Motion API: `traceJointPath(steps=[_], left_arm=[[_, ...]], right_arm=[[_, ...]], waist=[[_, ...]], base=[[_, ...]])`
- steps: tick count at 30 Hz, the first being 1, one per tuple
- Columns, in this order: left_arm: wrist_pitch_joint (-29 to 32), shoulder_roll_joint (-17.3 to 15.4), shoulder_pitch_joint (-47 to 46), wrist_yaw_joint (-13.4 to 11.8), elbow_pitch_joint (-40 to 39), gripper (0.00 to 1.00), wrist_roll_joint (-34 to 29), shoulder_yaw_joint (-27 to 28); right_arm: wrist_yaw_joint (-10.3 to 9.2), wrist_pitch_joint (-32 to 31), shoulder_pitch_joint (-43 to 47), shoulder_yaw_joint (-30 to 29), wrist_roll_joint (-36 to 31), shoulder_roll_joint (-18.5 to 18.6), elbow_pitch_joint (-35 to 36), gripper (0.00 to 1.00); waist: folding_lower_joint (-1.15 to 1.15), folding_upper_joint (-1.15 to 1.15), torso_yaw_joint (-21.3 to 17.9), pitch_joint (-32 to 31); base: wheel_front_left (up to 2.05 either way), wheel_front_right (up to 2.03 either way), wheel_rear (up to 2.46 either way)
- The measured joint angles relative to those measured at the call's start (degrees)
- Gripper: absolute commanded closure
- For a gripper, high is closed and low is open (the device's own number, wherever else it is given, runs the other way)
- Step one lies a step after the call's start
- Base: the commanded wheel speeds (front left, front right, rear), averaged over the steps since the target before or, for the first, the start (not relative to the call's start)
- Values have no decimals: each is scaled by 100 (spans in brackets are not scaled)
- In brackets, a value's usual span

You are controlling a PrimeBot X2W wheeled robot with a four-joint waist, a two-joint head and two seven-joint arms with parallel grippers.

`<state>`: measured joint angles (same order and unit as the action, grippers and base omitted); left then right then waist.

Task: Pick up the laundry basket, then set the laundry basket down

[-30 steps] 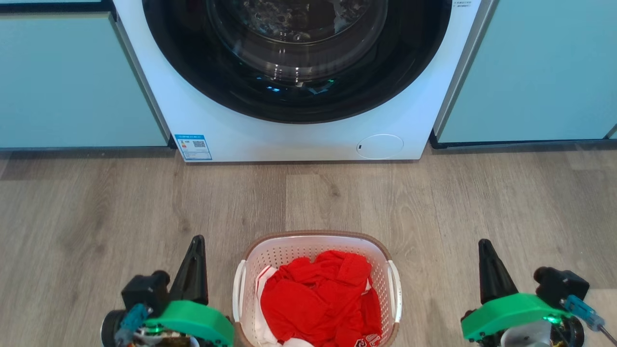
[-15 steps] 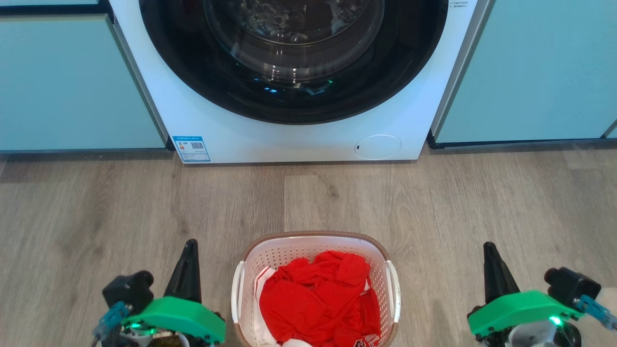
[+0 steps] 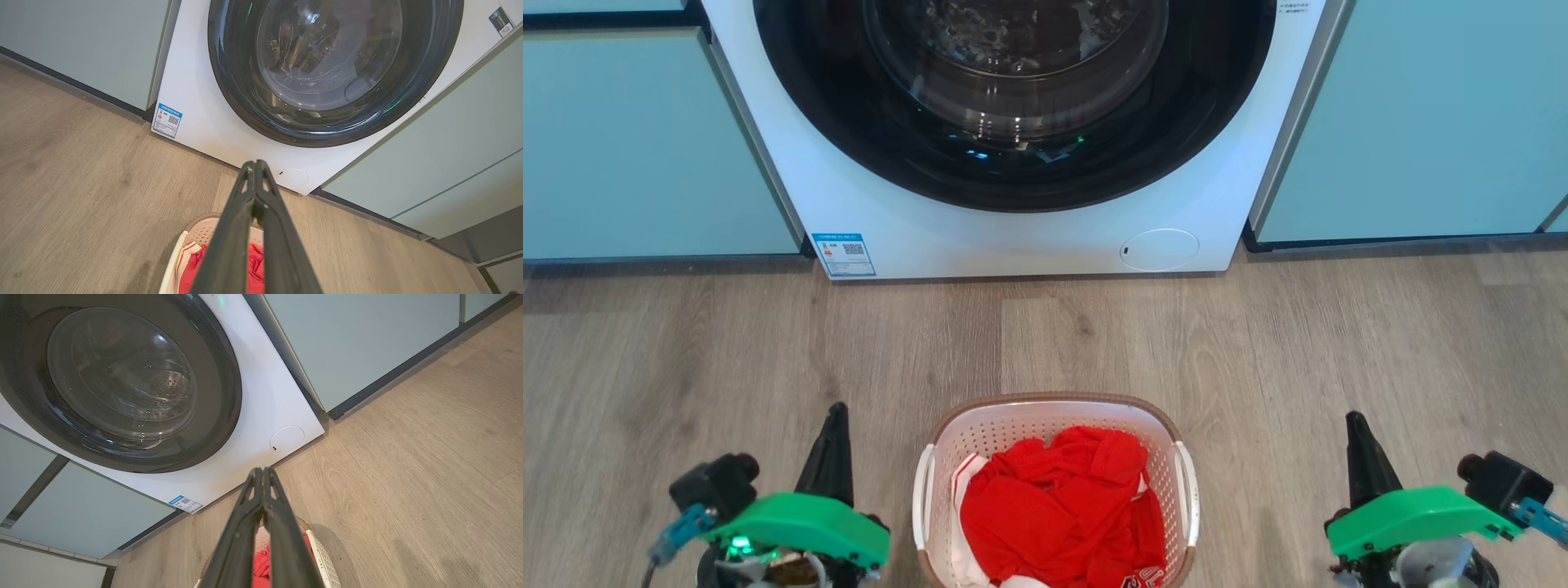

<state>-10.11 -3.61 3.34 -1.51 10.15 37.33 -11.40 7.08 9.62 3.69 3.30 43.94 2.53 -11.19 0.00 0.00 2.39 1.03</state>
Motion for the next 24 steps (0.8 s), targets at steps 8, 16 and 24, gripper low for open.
traceJointPath(steps=[8, 16, 24], left_arm=[[110, -8, -18, 57, 21, 100, 514, 101], [216, -11, -119, 157, 70, 100, 1022, 215], [339, -15, -134, 215, 124, 100, 1468, 298]], right_arm=[[0, -107, -59, -76, 442, 7, -36, 100], [0, -252, -128, -145, 890, 15, -73, 100], [0, -358, -137, -197, 1277, 23, -97, 100]], waist=[[0, 0, -21, -7], [0, 0, -43, -15], [0, 0, -61, -21]], base=[[0, 0, 0], [0, 0, 0], [0, 0, 0]])
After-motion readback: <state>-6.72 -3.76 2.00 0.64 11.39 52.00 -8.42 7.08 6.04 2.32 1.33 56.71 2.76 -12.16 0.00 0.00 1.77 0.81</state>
